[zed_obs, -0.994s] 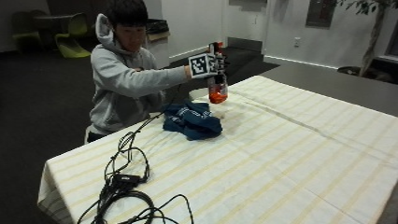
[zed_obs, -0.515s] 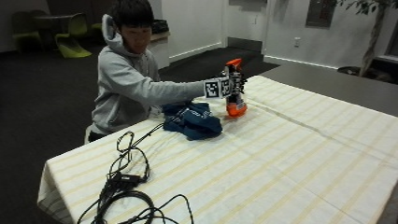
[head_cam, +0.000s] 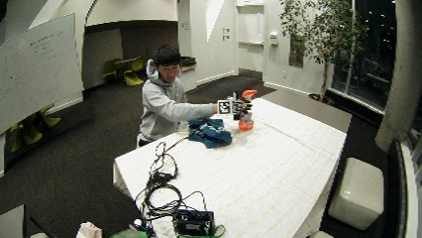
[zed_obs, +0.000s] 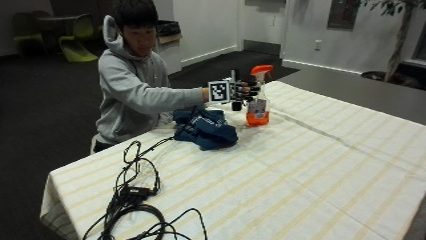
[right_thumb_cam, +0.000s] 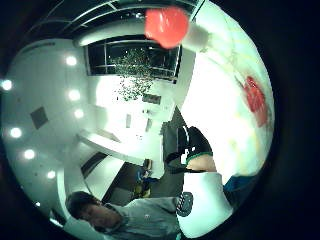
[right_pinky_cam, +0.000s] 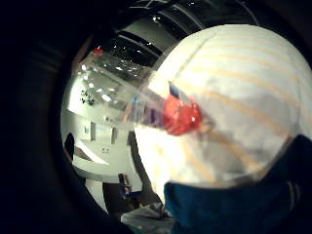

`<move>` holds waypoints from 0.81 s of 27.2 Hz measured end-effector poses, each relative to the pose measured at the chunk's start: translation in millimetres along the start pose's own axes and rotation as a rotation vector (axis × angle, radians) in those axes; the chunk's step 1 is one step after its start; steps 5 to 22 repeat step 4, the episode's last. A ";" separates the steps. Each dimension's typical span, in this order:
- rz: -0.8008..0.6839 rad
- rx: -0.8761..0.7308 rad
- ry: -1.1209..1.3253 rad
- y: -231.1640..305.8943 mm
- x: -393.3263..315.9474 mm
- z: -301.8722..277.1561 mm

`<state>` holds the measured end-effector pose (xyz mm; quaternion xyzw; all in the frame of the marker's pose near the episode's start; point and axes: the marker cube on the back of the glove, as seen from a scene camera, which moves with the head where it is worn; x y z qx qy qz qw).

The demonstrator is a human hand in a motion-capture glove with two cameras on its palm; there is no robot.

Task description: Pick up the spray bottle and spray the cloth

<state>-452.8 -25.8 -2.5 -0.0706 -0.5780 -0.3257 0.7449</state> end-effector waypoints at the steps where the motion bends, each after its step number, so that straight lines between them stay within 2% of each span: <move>1: 0.000 0.052 0.004 0.9 0.2 -5.1; 4: 0.002 0.164 0.007 1.1 0.2 -17.0; 22: 0.002 0.164 0.007 1.1 0.2 -17.0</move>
